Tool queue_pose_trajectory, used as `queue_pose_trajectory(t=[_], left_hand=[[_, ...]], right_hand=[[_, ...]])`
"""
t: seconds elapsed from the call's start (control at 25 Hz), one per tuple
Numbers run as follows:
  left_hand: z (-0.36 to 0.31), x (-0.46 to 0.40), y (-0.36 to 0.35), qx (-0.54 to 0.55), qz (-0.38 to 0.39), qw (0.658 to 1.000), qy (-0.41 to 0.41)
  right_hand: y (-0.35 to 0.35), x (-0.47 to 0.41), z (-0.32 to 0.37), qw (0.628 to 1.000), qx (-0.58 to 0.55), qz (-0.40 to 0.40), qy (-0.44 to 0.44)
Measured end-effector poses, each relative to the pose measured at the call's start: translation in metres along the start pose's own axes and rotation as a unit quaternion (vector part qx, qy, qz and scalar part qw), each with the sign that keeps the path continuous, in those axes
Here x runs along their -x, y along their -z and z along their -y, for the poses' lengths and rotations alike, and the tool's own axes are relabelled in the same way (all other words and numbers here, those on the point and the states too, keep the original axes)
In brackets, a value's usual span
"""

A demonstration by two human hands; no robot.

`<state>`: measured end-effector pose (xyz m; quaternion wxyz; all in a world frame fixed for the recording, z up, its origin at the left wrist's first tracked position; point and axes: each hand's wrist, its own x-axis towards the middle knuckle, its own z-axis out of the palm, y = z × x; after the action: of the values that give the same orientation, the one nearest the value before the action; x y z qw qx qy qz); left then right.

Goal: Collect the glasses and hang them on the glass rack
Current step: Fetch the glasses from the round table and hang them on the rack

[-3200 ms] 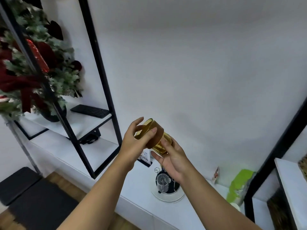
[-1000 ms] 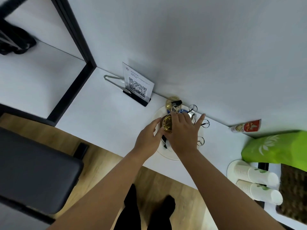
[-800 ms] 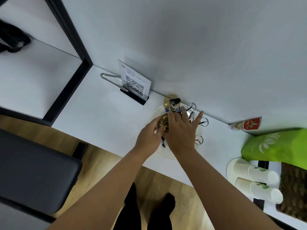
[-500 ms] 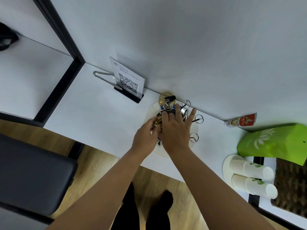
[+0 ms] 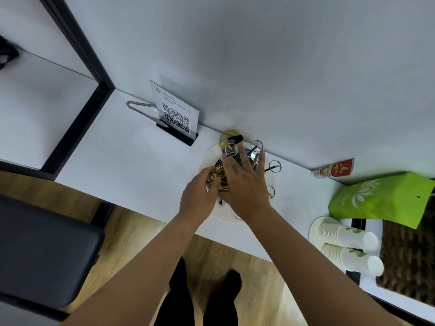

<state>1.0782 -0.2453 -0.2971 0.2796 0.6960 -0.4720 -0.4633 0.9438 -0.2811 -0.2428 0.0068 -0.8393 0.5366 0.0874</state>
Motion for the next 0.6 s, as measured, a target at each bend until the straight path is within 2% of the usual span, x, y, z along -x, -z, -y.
queue_pose_trajectory(t=[0.16,0.28,0.4,0.6], left_hand=[[0.005,0.001,0.001,-0.015,0.004,1.000,-0.010],[0.006,0.000,0.002,-0.018,0.010,1.000,-0.003],[0.005,-0.002,0.004,-0.015,0.007,1.000,-0.003],[0.001,-0.003,0.008,-0.031,0.017,0.999,0.001]], right_hand=[[0.000,0.031,-0.024,0.991,-0.078,-0.102,0.030],[-0.003,0.057,-0.044,0.972,-0.171,-0.150,-0.051],[-0.007,0.069,-0.055,0.953,-0.241,-0.131,-0.126],[-0.016,0.081,-0.060,0.952,-0.261,-0.075,-0.143]])
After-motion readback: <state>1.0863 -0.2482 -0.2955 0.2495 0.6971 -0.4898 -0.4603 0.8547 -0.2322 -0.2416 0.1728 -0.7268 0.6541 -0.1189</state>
